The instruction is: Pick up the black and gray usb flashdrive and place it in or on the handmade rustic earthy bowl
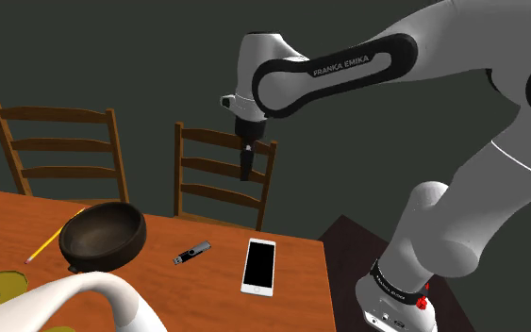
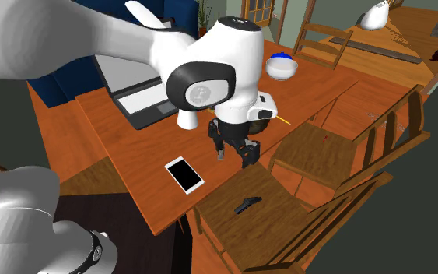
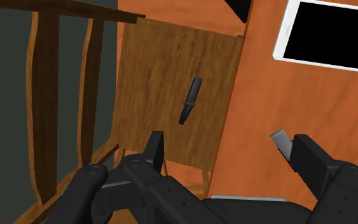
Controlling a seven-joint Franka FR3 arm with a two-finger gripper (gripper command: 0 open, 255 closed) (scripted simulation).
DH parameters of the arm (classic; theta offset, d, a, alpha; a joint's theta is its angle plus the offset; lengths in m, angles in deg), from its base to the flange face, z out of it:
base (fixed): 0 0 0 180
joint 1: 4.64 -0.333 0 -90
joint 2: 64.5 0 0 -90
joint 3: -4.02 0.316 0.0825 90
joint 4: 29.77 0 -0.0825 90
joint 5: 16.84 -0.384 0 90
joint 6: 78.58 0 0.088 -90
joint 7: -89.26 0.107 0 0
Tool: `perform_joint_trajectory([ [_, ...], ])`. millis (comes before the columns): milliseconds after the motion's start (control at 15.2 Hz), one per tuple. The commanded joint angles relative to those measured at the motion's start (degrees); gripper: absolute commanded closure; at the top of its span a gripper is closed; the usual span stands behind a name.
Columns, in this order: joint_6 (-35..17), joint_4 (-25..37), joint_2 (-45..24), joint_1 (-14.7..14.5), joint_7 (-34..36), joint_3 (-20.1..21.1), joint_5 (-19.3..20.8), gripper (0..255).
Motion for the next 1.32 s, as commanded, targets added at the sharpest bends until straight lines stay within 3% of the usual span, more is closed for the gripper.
perform_joint_trajectory([
  [0,-1.96,1.03,-3.18,-1.39,-1.60,1.22,0.05,0],
  [990,-13.21,8.49,-24.07,-9.93,-12.46,9.33,5.15,0],
  [1254,-15.74,8.14,-26.44,-10.49,-12.51,9.55,6.11,0],
])
